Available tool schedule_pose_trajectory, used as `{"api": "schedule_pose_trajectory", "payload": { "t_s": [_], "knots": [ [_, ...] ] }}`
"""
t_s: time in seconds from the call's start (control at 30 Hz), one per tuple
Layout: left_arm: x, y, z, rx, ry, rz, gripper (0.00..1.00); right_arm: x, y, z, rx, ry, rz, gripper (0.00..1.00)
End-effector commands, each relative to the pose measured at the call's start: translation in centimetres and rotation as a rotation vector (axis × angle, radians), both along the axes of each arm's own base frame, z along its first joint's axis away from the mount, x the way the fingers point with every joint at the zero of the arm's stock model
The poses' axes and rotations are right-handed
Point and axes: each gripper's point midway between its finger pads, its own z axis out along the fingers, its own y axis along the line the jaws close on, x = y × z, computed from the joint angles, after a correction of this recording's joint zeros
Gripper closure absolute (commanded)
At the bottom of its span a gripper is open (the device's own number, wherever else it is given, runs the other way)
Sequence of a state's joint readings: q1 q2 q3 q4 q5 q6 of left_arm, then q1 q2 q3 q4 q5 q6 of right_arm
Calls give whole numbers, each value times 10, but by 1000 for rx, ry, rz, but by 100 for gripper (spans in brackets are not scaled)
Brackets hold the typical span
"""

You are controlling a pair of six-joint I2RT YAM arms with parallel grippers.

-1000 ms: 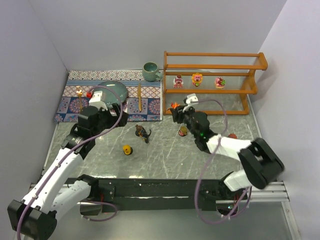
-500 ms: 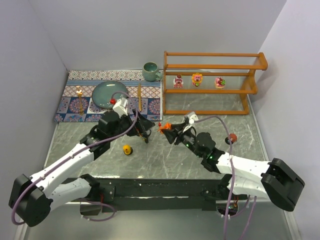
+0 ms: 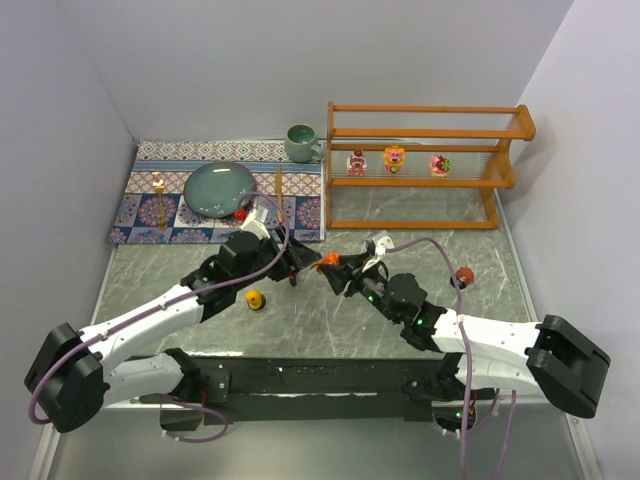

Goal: Place and organize the plastic toys onto the shelf

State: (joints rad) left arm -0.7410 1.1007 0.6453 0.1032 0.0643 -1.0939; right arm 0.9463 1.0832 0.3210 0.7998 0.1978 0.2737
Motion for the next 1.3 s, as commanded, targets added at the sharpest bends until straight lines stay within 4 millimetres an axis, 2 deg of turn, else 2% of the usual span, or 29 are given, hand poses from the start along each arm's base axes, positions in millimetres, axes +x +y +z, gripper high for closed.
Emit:
{"api": "schedule_pose_trajectory", "payload": {
  "t_s": [0.0,0.23,0.37,0.53,0.57,0.63,0.67,0.73,0.8,0.83,0.9,0.93,1.03,1.13,1.17,1.27],
  "knots": [
    [4,-2,6,-45,-8,29,38,1,-1,23,59,-53,-33,100],
    [-1,-10,-4,-40,23,-2,40,3,0,23,41,-62,-61,100],
    [-2,-12,-5,-47,31,-13,46,4,2,21,34,-60,-68,100],
    [-3,-14,-5,-54,30,-23,65,5,5,20,21,-61,-69,100],
    [-4,-14,-4,-58,29,-27,74,4,7,18,19,-59,-65,100],
    [-4,-15,-4,-60,27,-27,81,3,8,18,19,-57,-63,100],
    [-4,-15,-4,-61,26,-27,87,3,8,17,19,-56,-63,100],
    [-4,-14,-4,-61,26,-26,95,3,9,16,14,-56,-60,100],
    [-4,-13,-7,-55,28,-23,99,3,10,16,12,-53,-61,100],
    [-4,-13,-7,-53,29,-20,99,4,9,15,14,-52,-69,100],
    [-3,-11,-9,-45,24,-16,93,5,8,12,5,-42,-79,100],
    [-1,-8,-12,-19,14,-5,78,6,8,12,4,-37,-87,100],
    [2,4,-15,68,-28,19,65,9,6,10,-10,-15,-109,100],
    [9,23,-10,155,-127,65,54,10,4,8,-24,6,-121,100],
    [11,30,-3,168,-172,86,52,9,4,7,-26,12,-121,100],
    [9,39,2,238,-284,55,44,8,4,7,-33,31,-117,100]
  ]
}}
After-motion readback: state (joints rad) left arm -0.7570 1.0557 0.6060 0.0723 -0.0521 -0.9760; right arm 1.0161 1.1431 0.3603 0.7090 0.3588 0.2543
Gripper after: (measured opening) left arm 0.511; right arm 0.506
